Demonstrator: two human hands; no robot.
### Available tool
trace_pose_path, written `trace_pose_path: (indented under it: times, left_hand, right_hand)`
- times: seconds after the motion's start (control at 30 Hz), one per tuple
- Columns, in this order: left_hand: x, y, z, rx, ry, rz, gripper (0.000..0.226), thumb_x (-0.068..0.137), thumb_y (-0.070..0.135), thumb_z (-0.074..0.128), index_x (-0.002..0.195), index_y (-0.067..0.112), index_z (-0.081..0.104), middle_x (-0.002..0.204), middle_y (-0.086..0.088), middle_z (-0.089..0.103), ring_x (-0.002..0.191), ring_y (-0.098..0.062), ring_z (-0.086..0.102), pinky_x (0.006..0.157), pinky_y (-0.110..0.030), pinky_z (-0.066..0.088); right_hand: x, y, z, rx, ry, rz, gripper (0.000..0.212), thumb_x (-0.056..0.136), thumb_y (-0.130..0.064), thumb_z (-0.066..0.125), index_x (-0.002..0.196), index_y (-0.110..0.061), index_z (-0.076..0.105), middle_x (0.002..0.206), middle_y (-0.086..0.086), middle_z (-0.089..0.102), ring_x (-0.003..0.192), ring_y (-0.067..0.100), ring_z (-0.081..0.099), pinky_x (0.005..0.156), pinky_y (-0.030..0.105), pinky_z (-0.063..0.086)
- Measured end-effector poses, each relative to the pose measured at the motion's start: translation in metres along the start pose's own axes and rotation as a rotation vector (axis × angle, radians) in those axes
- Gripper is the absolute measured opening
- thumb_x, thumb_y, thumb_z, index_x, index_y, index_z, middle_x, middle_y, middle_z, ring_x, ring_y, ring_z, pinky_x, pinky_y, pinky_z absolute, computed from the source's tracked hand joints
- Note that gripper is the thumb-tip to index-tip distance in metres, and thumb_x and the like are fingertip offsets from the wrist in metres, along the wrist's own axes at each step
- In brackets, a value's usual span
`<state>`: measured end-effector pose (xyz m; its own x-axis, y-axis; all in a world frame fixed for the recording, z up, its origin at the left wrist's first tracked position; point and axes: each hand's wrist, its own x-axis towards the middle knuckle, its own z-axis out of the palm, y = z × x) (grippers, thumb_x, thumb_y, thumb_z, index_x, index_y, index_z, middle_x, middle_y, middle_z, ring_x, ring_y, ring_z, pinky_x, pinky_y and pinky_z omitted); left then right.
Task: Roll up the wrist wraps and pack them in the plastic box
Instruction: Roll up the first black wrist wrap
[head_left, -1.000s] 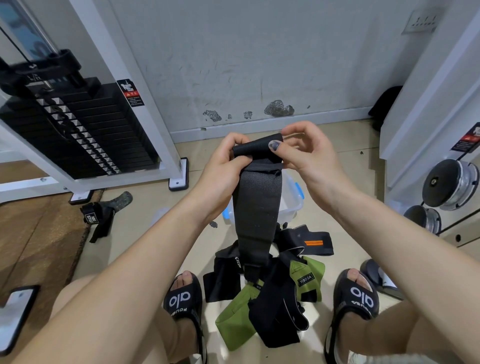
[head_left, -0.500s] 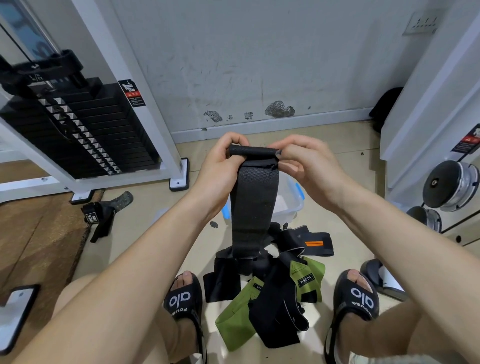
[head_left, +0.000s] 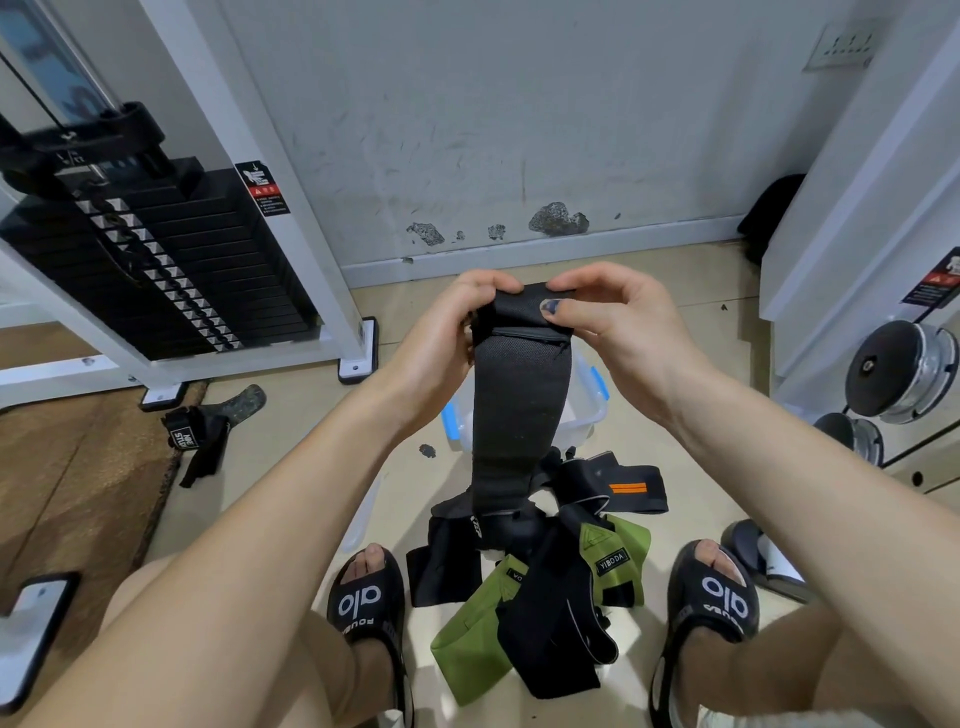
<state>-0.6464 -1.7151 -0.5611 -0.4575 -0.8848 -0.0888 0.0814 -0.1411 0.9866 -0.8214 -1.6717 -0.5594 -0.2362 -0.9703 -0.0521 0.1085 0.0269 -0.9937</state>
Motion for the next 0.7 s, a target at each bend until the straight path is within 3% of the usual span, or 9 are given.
trace_pose_path:
  times: [0.1,0.23,0.3,0.37,0.47,0.6,0.7]
  left_hand:
    - [-0.002,-0.006,0.0,0.175,0.052,0.073,0.016,0.087,0.031,0.065,0.103,0.028,0.064,0.097,0.003,0.067,0.091,-0.015,0.063,0.084,-0.034,0.048]
    - [-0.003,-0.009,-0.001,0.187,0.095,0.115,0.019,0.093,0.012,0.061,0.105,0.027,0.061,0.098,0.001,0.07,0.089,-0.016,0.066,0.082,-0.037,0.051]
    - [-0.002,-0.008,-0.001,0.186,0.112,0.137,0.02,0.092,0.015,0.062,0.108,0.028,0.061,0.103,0.0,0.07,0.092,-0.015,0.066,0.084,-0.034,0.052]
    - [-0.001,-0.009,-0.002,0.219,0.14,0.156,0.021,0.099,0.013,0.062,0.115,0.026,0.058,0.104,0.002,0.069,0.093,-0.011,0.066,0.086,-0.031,0.054]
    - [-0.002,-0.012,-0.002,0.317,0.186,0.177,0.017,0.104,0.017,0.06,0.12,0.021,0.057,0.102,0.002,0.07,0.094,-0.012,0.068,0.092,-0.039,0.057]
    - [-0.003,-0.012,0.001,0.414,0.22,0.209,0.015,0.104,0.024,0.059,0.117,0.018,0.057,0.1,0.002,0.071,0.094,-0.015,0.068,0.093,-0.05,0.057]
    - [-0.005,-0.011,0.002,0.455,0.239,0.23,0.012,0.105,0.025,0.058,0.114,0.017,0.057,0.1,0.001,0.071,0.096,-0.017,0.069,0.092,-0.05,0.056]
  right_hand:
    - [-0.002,0.001,0.001,-0.09,-0.01,-0.076,0.021,0.076,-0.003,0.082,0.091,-0.016,0.074,0.091,0.009,0.068,0.088,0.018,0.066,0.092,0.039,0.055]
    - [-0.005,0.002,0.002,-0.104,-0.008,-0.071,0.032,0.086,0.0,0.077,0.115,-0.012,0.069,0.076,-0.014,0.068,0.078,0.001,0.067,0.082,0.021,0.055]
    - [-0.005,0.004,0.004,-0.04,-0.024,-0.014,0.031,0.09,-0.005,0.076,0.118,-0.01,0.064,0.08,-0.006,0.069,0.08,0.01,0.07,0.086,0.029,0.058]
    - [-0.007,0.004,0.006,-0.044,-0.032,-0.004,0.017,0.095,-0.01,0.071,0.11,-0.011,0.063,0.087,0.008,0.071,0.079,0.014,0.069,0.077,0.029,0.06]
    - [-0.008,0.008,0.007,-0.153,0.011,-0.066,0.011,0.097,-0.016,0.07,0.104,-0.008,0.067,0.097,0.026,0.071,0.08,0.02,0.069,0.075,0.037,0.063]
    - [-0.01,0.017,0.012,-0.218,0.108,-0.151,0.011,0.093,-0.027,0.072,0.098,-0.017,0.075,0.089,0.017,0.074,0.079,0.023,0.07,0.084,0.053,0.061]
    - [-0.012,0.021,0.016,-0.173,0.054,-0.144,0.025,0.092,-0.038,0.065,0.105,-0.02,0.077,0.1,0.022,0.072,0.087,0.029,0.068,0.09,0.062,0.055]
